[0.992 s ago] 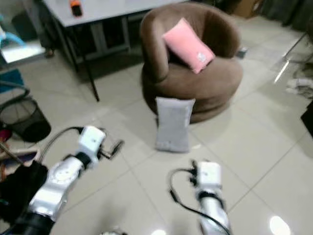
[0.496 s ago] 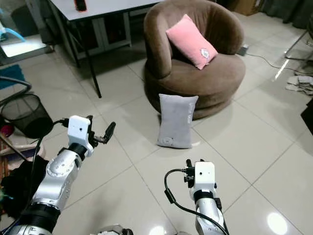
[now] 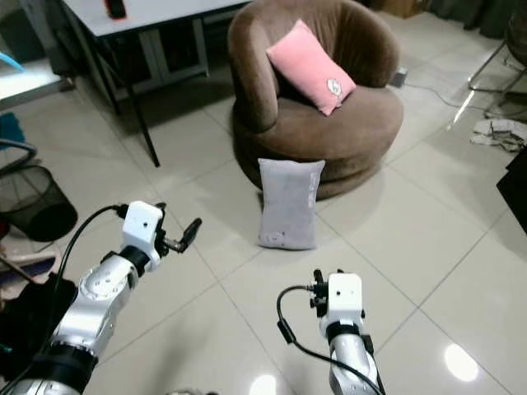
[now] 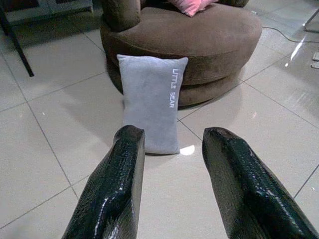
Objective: Move the pillow to the sofa from floor
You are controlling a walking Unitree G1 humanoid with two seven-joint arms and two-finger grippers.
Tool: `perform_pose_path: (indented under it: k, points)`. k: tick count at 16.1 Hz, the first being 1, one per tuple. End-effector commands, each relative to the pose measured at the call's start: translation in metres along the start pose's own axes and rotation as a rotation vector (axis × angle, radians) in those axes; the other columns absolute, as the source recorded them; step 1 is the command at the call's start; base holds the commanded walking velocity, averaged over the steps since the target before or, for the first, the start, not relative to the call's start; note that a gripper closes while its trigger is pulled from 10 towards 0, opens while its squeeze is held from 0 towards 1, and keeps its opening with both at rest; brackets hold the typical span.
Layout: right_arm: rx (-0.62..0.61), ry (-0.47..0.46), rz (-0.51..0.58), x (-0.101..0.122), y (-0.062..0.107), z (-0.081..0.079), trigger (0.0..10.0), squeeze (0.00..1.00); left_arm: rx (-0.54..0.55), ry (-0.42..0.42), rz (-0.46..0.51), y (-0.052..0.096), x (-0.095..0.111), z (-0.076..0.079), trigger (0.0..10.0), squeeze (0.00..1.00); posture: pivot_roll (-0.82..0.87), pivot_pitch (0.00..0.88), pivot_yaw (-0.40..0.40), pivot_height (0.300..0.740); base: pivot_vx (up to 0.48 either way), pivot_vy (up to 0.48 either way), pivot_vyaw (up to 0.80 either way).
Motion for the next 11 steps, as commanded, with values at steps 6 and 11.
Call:
perform_pose_path:
  k: [6, 11]
  points:
    - [-0.003, 0.006, 0.019, 0.003, -0.002, 0.0, 10.0, 0.0, -0.012, 0.078, -0.025, 0.007, -0.013, 0.004, 10.0, 0.0, 0.04, 0.045, 0.058, 0.74, 0.477, 0.0, 0.0]
    - [0.008, -0.019, 0.056, 0.014, -0.009, 0.001, 10.0, 0.0, 0.071, 0.245, -0.07, 0.033, -0.046, -0.004, 10.0, 0.0, 0.05, 0.025, 0.037, 0.74, 0.454, 0.0, 0.0]
Point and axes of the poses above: a point about 5 cm out from each wrist's last joint towards the gripper, its own y axis pointing back from the gripper into the wrist, its own x axis along the axis of the wrist's last joint, z = x × y, the point moved 4 cm from there along -y, pointing out of the wrist towards the gripper, and after that the axes turned 6 degrees about y, right-handed, at the moved point
